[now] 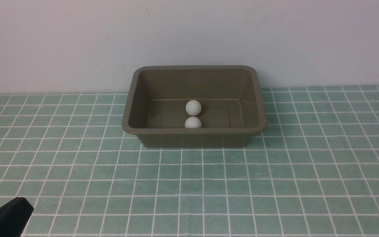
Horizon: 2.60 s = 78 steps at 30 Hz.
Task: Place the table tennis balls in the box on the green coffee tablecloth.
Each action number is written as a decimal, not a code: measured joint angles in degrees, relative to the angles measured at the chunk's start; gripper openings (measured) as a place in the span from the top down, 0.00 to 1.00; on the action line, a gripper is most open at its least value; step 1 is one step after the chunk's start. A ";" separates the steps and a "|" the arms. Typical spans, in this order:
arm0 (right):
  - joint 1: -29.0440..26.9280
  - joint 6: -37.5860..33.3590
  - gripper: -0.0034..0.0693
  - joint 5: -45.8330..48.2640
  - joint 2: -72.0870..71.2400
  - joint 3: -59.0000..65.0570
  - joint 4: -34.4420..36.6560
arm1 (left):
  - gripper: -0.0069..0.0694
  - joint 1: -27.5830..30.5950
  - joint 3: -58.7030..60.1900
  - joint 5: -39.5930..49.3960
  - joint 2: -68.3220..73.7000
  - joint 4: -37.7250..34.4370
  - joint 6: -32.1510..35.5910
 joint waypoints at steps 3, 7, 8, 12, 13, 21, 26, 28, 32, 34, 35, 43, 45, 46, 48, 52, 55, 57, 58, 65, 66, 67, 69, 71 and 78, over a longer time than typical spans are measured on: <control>0.00 -0.06 0.97 -0.70 -3.76 0.39 -0.50 | 0.92 0.00 -0.03 0.39 -0.05 -0.24 0.00; -0.07 -1.45 0.97 -1.33 -2.67 0.47 -2.97 | 0.92 0.00 0.05 0.85 -0.16 -0.25 0.00; -0.07 -1.70 0.97 -1.05 -1.90 0.52 -3.48 | 0.92 0.00 0.05 0.90 -0.16 -0.25 0.00; -0.07 -1.70 0.97 1.36 1.94 0.57 -4.13 | 0.92 0.00 0.05 2.05 -0.16 -0.25 0.00; -0.07 -1.44 0.97 2.64 2.73 0.58 -4.06 | 0.92 0.00 0.05 2.22 -0.16 -0.25 0.00; -8.20 0.17 0.97 8.31 4.96 3.70 -1.50 | 0.92 0.00 0.05 2.21 -0.16 -0.25 0.00; -17.30 0.18 0.97 8.73 4.21 9.29 2.46 | 0.92 0.00 0.05 2.21 -0.16 -0.25 0.00; -19.79 0.18 0.97 8.59 3.23 12.06 3.47 | 0.92 0.00 0.05 2.21 -0.16 -0.25 0.00; -22.91 0.18 0.97 7.68 -0.66 18.45 4.38 | 0.92 0.00 0.05 2.21 -0.16 -0.25 0.00; -23.10 0.18 0.97 7.30 -2.18 20.77 4.44 | 0.92 0.00 0.05 2.21 -0.16 -0.25 0.00; -23.12 0.18 0.97 7.30 -2.37 21.00 4.44 | 0.92 0.00 0.05 2.21 -0.16 -0.25 0.00; -23.26 0.18 0.97 7.92 -3.88 26.58 5.39 | 0.92 0.00 0.05 2.21 -0.16 -0.25 0.00; -23.28 0.18 0.97 9.61 -3.88 26.69 5.39 | 0.92 0.00 0.05 2.21 -0.16 -0.25 0.00; -23.28 0.18 0.97 9.80 -3.88 26.69 5.39 | 0.92 0.00 0.05 2.21 -0.16 -0.25 0.00; -23.28 0.18 0.97 10.00 -3.88 26.76 5.39 | 0.92 0.00 0.05 2.21 -0.16 -0.25 0.00; -23.28 0.18 0.97 10.16 -3.90 26.76 5.41 | 0.92 0.00 0.05 2.21 -0.16 -0.25 0.00; -23.28 0.18 0.97 10.17 -3.90 26.76 5.46 | 0.92 0.00 0.05 2.21 -0.16 -0.06 0.25; -23.28 0.18 0.97 10.17 -3.90 26.76 5.47 | 0.92 0.00 0.05 1.93 -0.16 0.84 1.49; -23.33 0.18 0.97 10.23 -3.90 26.76 5.53 | 0.92 0.00 0.21 -0.46 -0.16 4.15 5.76; -23.33 0.18 0.97 10.38 -3.90 26.76 5.55 | 0.92 0.00 6.71 -15.84 -0.40 5.78 21.24; -23.33 0.18 0.97 10.38 -3.90 26.76 5.55 | 0.92 0.00 8.35 -17.46 -0.40 4.76 22.12; -23.33 0.18 0.97 10.38 -3.90 26.76 5.55 | 0.92 0.00 9.76 -18.89 -0.40 3.98 22.60; -23.33 0.18 0.97 10.43 -3.90 26.76 5.60 | 0.92 0.00 10.87 -20.13 -0.40 2.44 23.11; -23.33 0.18 0.97 10.43 -3.90 26.76 5.59 | 0.92 0.00 10.93 -21.16 -0.40 1.45 23.81; -23.33 0.18 0.97 10.43 -3.90 26.76 5.59 | 0.92 0.00 10.93 -22.19 -0.40 0.45 26.16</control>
